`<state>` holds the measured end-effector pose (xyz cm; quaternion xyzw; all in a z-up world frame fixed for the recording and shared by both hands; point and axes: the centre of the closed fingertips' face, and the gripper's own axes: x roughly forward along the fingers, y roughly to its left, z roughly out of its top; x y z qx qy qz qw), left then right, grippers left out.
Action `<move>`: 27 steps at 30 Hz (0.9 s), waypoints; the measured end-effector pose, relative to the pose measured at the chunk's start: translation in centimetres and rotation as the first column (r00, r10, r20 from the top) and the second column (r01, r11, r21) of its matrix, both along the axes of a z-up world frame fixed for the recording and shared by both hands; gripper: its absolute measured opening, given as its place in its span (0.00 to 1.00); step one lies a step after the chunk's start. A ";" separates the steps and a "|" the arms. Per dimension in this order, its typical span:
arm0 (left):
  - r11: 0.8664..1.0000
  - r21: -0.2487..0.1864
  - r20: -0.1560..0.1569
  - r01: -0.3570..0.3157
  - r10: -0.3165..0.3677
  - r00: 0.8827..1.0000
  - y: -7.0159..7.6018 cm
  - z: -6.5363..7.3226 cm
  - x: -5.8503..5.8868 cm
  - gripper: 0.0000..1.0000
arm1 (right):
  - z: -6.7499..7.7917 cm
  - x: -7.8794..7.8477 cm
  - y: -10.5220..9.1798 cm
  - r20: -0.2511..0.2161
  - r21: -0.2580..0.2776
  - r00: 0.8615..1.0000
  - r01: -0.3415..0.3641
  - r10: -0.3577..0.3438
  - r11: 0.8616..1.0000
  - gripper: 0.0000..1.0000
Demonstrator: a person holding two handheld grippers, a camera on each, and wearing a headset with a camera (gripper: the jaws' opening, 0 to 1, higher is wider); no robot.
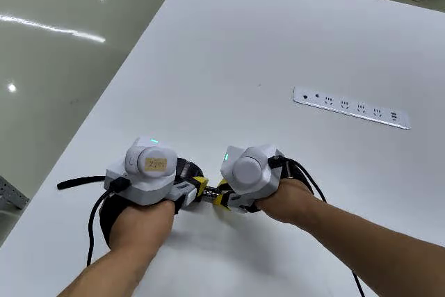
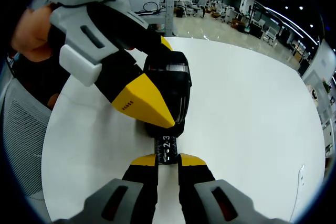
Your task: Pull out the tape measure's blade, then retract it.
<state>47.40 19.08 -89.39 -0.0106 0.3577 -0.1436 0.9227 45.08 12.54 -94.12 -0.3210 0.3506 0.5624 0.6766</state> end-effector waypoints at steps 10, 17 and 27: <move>1.000 -0.002 -0.004 -0.002 0.002 1.000 0.0 -0.1 0.0 0.52 | -0.1 0.1 0.7 0.001 0.007 1.000 -0.006 0.006 1.000 0.13; 1.000 -0.003 -0.004 -0.001 0.001 1.000 0.0 -0.1 0.0 0.52 | -0.1 0.1 1.0 0.003 0.007 1.000 -0.008 0.008 1.000 0.13; 1.000 -0.002 -0.006 -0.003 0.003 1.000 0.0 -0.2 0.1 0.52 | -0.1 0.2 1.2 0.007 0.001 1.000 -0.016 0.016 1.000 0.13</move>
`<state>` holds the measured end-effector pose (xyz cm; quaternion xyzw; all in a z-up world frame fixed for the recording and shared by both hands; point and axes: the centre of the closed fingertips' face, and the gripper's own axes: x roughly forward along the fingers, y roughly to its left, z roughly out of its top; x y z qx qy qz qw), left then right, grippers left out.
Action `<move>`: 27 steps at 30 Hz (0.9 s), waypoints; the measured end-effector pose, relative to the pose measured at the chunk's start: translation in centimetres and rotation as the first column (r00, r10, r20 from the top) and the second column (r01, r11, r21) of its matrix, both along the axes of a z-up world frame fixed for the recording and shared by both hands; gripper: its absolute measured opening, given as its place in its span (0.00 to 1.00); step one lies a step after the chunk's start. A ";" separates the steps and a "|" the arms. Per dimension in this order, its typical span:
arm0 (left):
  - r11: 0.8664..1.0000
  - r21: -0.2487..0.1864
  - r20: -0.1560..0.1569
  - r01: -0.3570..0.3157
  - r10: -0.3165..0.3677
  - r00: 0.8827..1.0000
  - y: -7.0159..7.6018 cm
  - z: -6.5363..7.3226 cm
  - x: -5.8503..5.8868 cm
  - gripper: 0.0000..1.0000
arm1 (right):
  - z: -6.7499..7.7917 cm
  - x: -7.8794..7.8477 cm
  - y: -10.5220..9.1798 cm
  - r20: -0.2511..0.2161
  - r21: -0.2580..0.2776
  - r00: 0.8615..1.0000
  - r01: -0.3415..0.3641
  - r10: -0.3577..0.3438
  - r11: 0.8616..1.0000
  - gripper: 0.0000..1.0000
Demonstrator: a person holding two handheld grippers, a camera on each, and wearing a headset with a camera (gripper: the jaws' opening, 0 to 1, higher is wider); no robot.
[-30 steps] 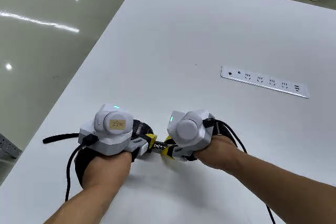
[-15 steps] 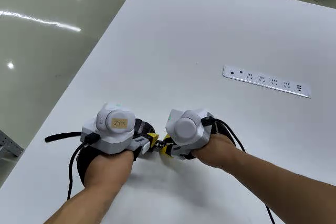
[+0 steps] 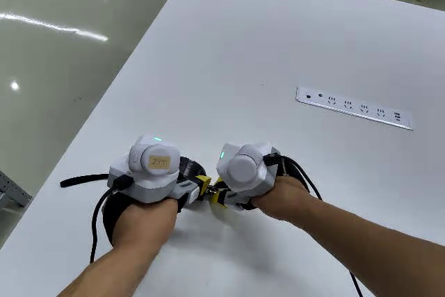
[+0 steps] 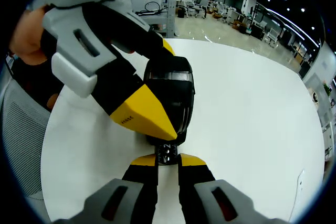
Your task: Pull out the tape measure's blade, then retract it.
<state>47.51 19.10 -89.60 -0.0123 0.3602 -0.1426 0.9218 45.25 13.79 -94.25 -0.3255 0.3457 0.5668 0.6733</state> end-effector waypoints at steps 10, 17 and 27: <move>1.000 -0.001 0.002 0.001 -0.001 1.000 0.1 -0.1 0.0 0.52 | 0.0 0.0 0.3 -0.001 0.001 1.000 0.002 -0.002 1.000 0.13; 1.000 0.000 0.001 0.000 0.000 1.000 0.1 -0.1 0.0 0.52 | -0.1 0.0 0.4 0.001 0.001 1.000 -0.004 0.004 1.000 0.13; 1.000 0.001 0.000 0.001 -0.001 1.000 0.1 0.0 0.0 0.52 | 0.0 0.0 0.5 0.002 -0.004 1.000 -0.014 0.014 1.000 0.13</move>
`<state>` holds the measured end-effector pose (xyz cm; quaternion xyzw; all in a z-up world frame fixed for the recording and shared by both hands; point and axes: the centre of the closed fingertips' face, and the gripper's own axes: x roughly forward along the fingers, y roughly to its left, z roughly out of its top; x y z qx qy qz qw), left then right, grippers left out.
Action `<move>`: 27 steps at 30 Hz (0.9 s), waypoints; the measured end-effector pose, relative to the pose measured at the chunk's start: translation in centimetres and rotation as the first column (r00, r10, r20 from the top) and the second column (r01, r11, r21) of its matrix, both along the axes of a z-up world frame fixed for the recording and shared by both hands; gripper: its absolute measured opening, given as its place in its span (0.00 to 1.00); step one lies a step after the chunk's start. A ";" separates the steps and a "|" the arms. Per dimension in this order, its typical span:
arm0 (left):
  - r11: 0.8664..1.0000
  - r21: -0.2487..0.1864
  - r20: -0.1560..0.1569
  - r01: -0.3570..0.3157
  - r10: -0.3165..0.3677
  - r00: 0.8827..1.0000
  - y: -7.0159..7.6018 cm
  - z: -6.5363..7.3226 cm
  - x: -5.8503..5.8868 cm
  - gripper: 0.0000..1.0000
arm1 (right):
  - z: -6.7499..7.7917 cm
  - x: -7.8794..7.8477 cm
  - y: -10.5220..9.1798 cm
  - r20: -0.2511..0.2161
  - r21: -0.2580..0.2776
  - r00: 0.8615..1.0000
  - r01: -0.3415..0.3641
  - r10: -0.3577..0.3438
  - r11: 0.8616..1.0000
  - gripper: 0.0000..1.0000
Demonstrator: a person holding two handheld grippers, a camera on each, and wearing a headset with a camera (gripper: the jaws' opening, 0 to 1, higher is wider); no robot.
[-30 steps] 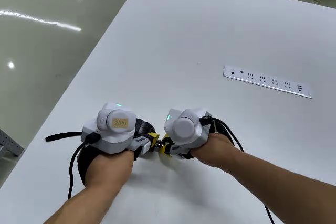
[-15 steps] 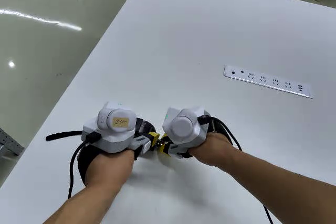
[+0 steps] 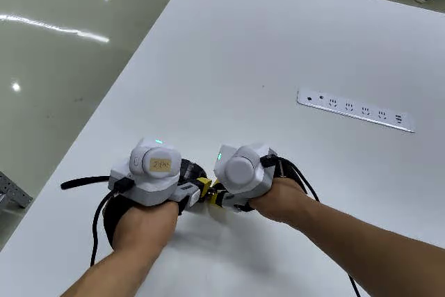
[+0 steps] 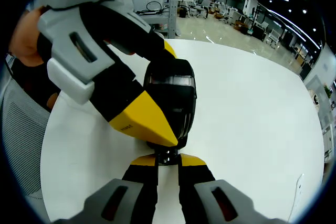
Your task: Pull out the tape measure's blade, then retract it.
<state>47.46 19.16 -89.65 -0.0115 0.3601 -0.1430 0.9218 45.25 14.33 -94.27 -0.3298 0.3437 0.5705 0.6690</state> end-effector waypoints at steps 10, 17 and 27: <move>1.000 0.001 0.001 0.000 0.000 1.000 0.0 0.0 0.0 0.52 | 0.0 0.0 0.2 0.002 -0.006 0.999 -0.034 0.034 0.999 0.14; 1.000 0.001 0.003 -0.002 0.002 1.000 0.0 0.0 0.0 0.52 | 0.0 0.0 0.2 -0.002 -0.004 0.999 -0.041 0.041 0.999 0.14; 1.000 -0.002 0.005 -0.005 0.005 1.000 0.0 0.1 0.1 0.53 | 0.0 0.0 0.2 0.012 -0.005 0.998 -0.054 0.054 0.999 0.14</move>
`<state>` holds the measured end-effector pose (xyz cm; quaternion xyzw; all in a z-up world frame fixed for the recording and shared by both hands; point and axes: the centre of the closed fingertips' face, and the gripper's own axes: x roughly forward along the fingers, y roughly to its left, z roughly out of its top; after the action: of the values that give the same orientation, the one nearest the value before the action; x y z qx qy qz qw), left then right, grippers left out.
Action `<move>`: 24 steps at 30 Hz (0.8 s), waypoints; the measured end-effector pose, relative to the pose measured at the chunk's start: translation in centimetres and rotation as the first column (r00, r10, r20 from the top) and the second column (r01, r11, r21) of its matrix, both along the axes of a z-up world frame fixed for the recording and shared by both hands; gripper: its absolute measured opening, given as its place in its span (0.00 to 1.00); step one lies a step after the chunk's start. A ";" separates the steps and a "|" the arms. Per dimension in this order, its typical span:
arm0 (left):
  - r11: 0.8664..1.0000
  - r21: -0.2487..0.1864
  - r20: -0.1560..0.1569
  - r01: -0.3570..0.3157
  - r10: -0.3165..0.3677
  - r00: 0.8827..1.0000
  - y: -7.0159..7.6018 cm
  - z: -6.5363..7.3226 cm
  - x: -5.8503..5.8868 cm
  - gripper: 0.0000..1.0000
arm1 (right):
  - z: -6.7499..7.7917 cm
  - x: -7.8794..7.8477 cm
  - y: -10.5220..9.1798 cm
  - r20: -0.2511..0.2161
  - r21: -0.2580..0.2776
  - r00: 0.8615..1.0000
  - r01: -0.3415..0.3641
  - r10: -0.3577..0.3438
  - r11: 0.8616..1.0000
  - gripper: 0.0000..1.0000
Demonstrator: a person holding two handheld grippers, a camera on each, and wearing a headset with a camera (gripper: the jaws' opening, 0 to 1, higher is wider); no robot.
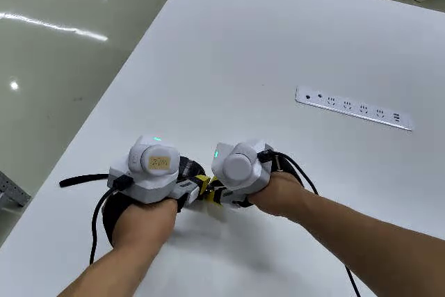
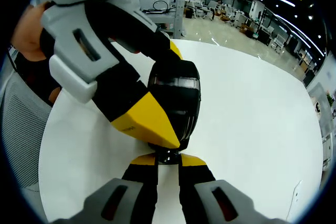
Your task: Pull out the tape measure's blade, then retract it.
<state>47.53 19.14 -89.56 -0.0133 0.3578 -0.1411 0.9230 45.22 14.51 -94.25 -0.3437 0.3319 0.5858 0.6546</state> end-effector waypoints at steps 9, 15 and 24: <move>1.000 -0.008 -0.010 -0.002 0.001 1.000 0.0 0.0 -0.1 0.55 | 0.0 0.1 0.0 0.011 -0.003 1.000 -0.001 0.001 1.000 0.14; 1.000 -0.017 -0.010 0.001 -0.001 1.000 0.0 0.0 -0.1 0.56 | 0.1 0.1 0.0 0.012 -0.002 1.000 0.005 -0.005 1.000 0.14; 1.000 -0.005 0.005 0.025 -0.025 1.000 0.0 0.3 0.1 0.56 | 0.1 0.1 0.0 0.012 0.004 0.999 0.032 -0.033 0.999 0.15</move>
<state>47.64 19.12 -89.21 -0.0106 0.3552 -0.1535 0.9221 45.32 14.49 -94.12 -0.3407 0.3323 0.5736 0.6667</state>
